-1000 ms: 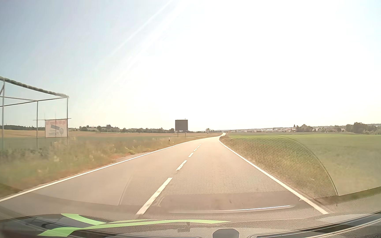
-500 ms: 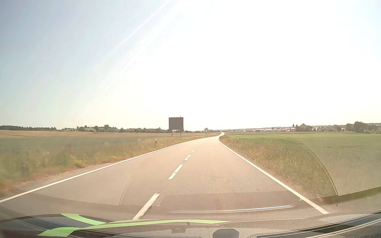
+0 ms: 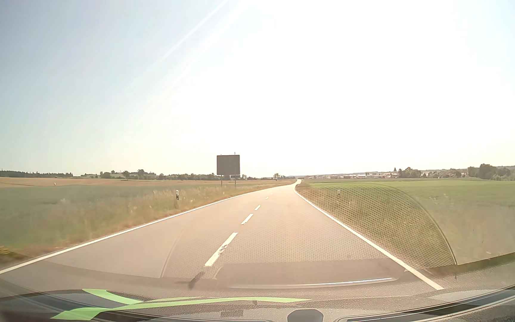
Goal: Follow the waypoints while adhering to traffic rules and regulations
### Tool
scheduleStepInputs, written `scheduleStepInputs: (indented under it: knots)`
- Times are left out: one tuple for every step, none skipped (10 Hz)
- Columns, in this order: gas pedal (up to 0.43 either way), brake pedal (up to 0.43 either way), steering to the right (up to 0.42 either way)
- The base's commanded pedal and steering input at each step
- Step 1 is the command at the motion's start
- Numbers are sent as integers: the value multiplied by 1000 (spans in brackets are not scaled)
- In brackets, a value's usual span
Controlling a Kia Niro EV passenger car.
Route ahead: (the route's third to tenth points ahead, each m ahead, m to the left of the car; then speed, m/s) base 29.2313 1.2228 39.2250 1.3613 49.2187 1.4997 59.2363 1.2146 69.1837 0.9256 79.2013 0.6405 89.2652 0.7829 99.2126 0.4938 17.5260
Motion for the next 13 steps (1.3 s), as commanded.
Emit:
scheduleStepInputs:
  knots:
    - [280,0,1]
    - [287,0,1]
    - [299,0,1]
    - [299,0,1]
    - [299,0,1]
    - [299,0,1]
    - [287,0,1]
    - [268,0,1]
    - [268,0,1]
    - [268,0,1]
    - [280,0,1]
    - [280,0,0]
    - [280,0,0]
